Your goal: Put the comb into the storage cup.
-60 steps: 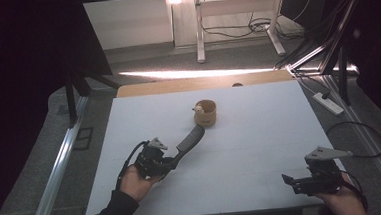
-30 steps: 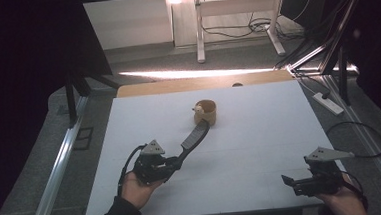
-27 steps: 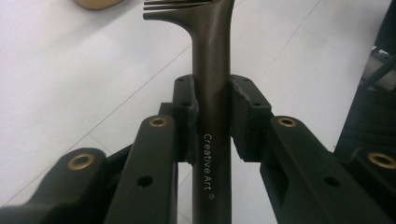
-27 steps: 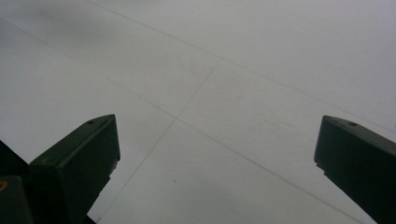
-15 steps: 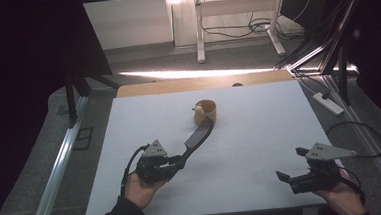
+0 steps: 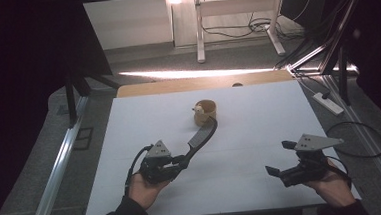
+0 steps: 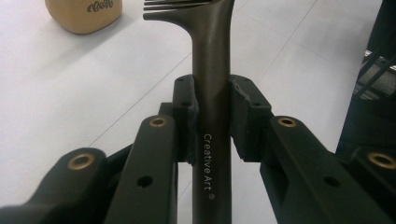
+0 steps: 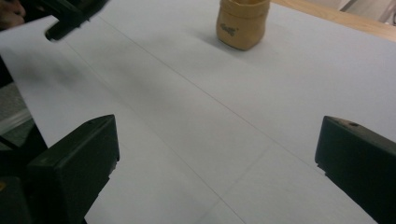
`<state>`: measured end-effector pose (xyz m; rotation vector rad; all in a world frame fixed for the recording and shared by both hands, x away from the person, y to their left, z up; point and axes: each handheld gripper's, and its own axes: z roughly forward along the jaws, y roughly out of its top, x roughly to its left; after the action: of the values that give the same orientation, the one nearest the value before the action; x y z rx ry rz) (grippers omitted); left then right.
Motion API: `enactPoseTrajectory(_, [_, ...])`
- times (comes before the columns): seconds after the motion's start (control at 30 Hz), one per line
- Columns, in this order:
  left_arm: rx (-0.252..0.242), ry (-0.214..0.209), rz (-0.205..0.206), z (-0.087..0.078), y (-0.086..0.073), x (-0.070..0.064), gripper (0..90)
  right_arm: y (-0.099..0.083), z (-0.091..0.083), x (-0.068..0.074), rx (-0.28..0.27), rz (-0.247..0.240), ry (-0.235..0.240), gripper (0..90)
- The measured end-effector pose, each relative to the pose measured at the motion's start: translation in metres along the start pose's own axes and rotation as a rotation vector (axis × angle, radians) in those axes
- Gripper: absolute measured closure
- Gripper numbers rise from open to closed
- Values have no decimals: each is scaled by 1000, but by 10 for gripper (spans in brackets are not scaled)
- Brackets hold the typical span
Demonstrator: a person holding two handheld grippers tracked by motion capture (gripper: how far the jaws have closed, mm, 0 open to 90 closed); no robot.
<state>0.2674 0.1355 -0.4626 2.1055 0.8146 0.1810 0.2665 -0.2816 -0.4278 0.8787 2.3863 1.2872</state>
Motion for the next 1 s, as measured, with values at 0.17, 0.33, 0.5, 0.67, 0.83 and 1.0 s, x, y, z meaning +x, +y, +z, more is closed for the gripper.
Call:
enactPoseTrajectory(0.17, [-9, -1, -1, 1, 1, -1, 722, 11, 10, 4, -4, 48, 62, 0])
enactPoseTrajectory(0.33, [-19, 1, -4, 2, 2, -2, 722, 16, 18, 5, 18, 60, 69, 0])
enactPoseTrajectory(0.5, [-23, -5, -6, 4, 3, -2, 722, 22, 24, 4, 13, 91, 88, 0])
enactPoseTrajectory(0.67, [-28, -2, -1, 6, 4, -4, 722, 33, 30, 2, 9, 102, 97, 0])
enactPoseTrajectory(0.83, [-34, 2, 0, 8, 6, -6, 722, 41, 35, 0, -2, 117, 109, 0])
enactPoseTrajectory(1.0, [-36, 1, -1, 9, 7, -6, 722, 51, 44, -1, -6, 126, 130, 0])
